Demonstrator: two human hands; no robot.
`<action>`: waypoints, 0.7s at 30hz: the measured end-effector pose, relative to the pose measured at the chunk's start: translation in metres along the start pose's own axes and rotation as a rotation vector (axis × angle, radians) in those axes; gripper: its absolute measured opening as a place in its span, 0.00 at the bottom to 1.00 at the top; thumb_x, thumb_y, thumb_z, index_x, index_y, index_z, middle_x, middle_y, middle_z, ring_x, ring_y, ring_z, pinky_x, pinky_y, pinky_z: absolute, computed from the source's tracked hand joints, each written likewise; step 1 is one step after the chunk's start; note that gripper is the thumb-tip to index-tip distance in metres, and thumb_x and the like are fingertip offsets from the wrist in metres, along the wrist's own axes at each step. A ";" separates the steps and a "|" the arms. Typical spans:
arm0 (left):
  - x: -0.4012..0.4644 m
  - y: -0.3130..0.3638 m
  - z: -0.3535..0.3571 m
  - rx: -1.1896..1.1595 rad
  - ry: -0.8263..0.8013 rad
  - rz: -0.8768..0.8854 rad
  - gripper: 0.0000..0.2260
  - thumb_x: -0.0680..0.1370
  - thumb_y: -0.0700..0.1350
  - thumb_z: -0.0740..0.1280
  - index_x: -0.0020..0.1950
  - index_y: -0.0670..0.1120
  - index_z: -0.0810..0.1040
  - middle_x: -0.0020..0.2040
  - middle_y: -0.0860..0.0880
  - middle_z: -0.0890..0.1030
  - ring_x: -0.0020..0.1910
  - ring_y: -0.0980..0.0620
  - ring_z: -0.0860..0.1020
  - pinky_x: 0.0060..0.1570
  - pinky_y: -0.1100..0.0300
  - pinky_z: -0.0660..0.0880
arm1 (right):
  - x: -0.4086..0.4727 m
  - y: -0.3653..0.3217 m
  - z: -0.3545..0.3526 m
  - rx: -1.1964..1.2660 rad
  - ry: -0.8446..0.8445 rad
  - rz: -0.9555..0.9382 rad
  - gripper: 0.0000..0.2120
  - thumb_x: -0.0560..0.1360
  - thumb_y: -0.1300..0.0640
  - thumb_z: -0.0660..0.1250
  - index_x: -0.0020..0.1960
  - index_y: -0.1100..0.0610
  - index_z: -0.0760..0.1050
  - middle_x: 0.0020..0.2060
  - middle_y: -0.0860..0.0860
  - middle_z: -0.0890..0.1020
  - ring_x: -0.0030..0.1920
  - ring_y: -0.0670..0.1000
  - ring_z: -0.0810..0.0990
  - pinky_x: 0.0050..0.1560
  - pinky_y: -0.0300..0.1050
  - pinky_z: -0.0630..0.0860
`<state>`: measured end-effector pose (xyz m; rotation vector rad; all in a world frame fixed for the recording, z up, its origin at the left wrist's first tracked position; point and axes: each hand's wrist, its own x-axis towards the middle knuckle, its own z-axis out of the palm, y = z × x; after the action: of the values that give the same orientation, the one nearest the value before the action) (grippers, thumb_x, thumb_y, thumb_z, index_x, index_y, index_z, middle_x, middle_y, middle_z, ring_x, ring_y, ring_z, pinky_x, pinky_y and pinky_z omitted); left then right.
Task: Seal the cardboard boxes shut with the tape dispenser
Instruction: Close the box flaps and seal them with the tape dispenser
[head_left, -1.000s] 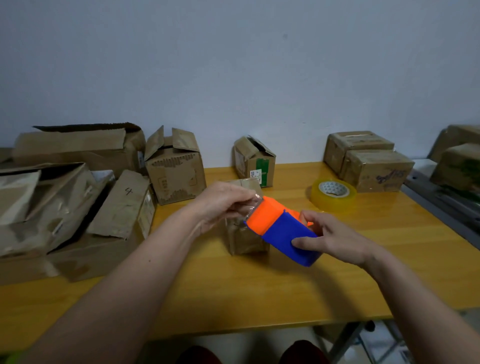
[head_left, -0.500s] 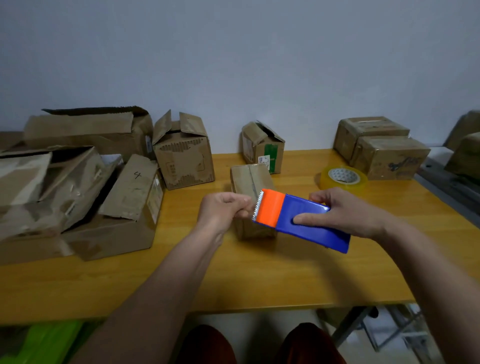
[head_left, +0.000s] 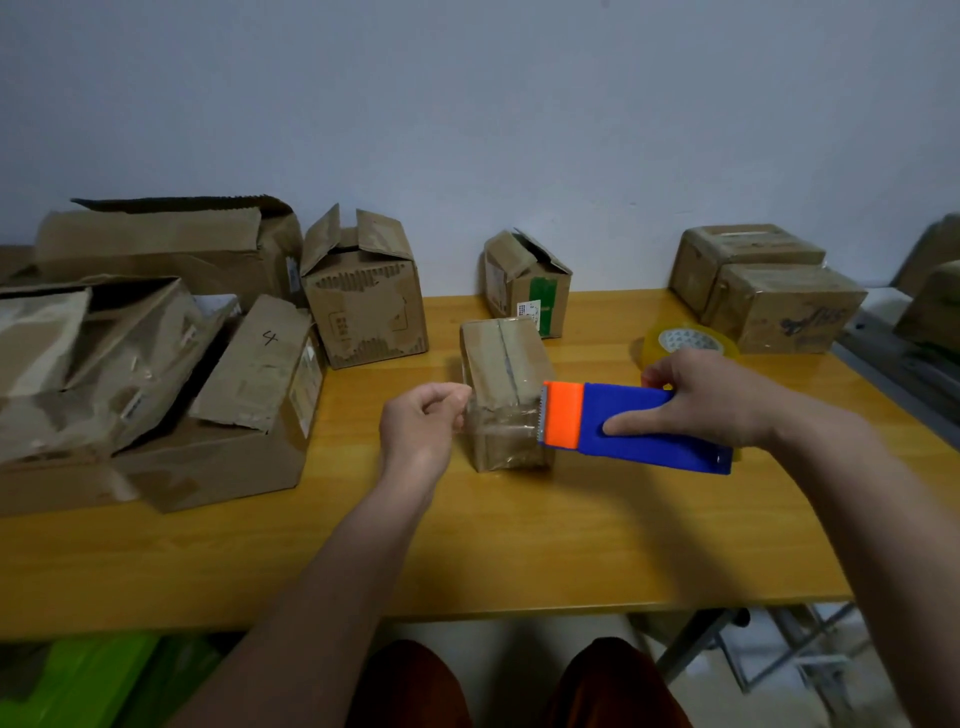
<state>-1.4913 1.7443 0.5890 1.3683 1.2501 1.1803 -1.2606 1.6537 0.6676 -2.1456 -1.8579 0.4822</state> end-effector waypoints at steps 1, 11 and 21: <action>-0.001 -0.001 0.002 0.041 0.028 0.031 0.05 0.78 0.44 0.69 0.44 0.53 0.82 0.41 0.56 0.82 0.40 0.60 0.79 0.39 0.71 0.74 | 0.002 -0.001 -0.003 -0.015 0.003 -0.002 0.36 0.50 0.24 0.64 0.41 0.53 0.78 0.34 0.50 0.82 0.37 0.49 0.81 0.42 0.51 0.79; 0.015 -0.017 0.021 0.195 0.126 -0.054 0.06 0.79 0.45 0.67 0.51 0.48 0.84 0.43 0.57 0.79 0.40 0.62 0.74 0.37 0.69 0.68 | 0.040 -0.017 -0.021 -0.200 -0.020 0.035 0.30 0.54 0.26 0.68 0.41 0.51 0.76 0.38 0.48 0.80 0.40 0.48 0.78 0.44 0.47 0.79; 0.017 -0.025 0.037 0.086 0.146 -0.312 0.07 0.81 0.48 0.62 0.57 0.49 0.68 0.60 0.46 0.75 0.54 0.44 0.77 0.48 0.54 0.75 | 0.053 -0.010 -0.014 -0.048 -0.057 0.044 0.33 0.48 0.26 0.67 0.40 0.51 0.78 0.36 0.48 0.81 0.39 0.47 0.79 0.34 0.40 0.73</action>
<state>-1.4578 1.7628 0.5605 1.1118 1.5695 1.0308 -1.2567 1.7075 0.6805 -2.2306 -1.8737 0.5193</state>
